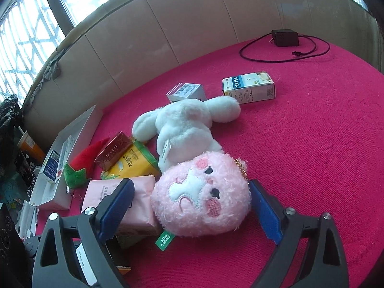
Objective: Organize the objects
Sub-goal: 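Grasp the pink plush pig with right tool while left tool holds the MERCK box, then lift the MERCK box with left tool while right tool holds the pink pig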
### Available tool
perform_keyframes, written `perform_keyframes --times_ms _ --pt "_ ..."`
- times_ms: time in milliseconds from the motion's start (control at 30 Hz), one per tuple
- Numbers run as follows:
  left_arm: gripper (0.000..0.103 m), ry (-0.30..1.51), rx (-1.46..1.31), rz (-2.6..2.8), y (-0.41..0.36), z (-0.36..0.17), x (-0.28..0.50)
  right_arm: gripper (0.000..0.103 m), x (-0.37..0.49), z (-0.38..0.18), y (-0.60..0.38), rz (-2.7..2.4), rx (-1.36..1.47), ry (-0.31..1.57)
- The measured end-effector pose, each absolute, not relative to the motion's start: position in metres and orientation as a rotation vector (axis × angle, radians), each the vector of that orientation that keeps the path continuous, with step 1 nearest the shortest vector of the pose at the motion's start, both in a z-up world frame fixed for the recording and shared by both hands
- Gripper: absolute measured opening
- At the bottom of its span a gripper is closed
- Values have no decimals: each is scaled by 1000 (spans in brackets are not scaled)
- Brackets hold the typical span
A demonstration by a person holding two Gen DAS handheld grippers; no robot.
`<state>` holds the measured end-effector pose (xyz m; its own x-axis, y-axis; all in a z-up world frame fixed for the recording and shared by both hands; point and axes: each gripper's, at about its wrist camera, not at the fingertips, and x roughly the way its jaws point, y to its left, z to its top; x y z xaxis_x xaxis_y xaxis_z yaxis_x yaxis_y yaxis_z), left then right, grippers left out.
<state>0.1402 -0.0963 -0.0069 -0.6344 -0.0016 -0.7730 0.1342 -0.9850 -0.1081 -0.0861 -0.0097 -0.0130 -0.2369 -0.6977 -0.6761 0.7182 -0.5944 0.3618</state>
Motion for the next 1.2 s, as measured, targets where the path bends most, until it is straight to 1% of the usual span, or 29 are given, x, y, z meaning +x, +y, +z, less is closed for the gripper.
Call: perform_keyframes --times_ms 67,200,333,433,467,567,667,800,1000,1200 --pt "61 227 1308 -2759 -97 -9 134 94 -85 -13 -9 -1944 1044 35" --pt "61 225 1308 -2759 -98 -9 135 87 -87 -14 -3 -1942 1057 19" --pt "61 220 1309 -2757 -97 -10 132 81 -91 -14 2 -1950 1070 -5" --pt "61 226 1308 -2758 -98 -11 132 77 -91 -13 -2 -1969 1063 30" --pt "61 227 1308 -2758 -98 -11 131 73 -90 -13 -3 -1981 1056 54" --pt "61 224 1309 -2757 -99 -11 131 65 -87 -14 -5 -1989 1043 96" --pt "59 224 1298 -2749 -100 -12 127 61 -85 -13 -2 -1985 1041 98" --pt "58 242 1272 -2757 -103 -10 129 58 -87 -14 9 -2003 1045 46" --pt "58 190 1139 -2773 -100 1 142 57 -93 -12 27 -2063 1032 -68" --pt "58 207 1064 -2754 -106 7 149 57 -85 -3 28 -2104 961 -57"
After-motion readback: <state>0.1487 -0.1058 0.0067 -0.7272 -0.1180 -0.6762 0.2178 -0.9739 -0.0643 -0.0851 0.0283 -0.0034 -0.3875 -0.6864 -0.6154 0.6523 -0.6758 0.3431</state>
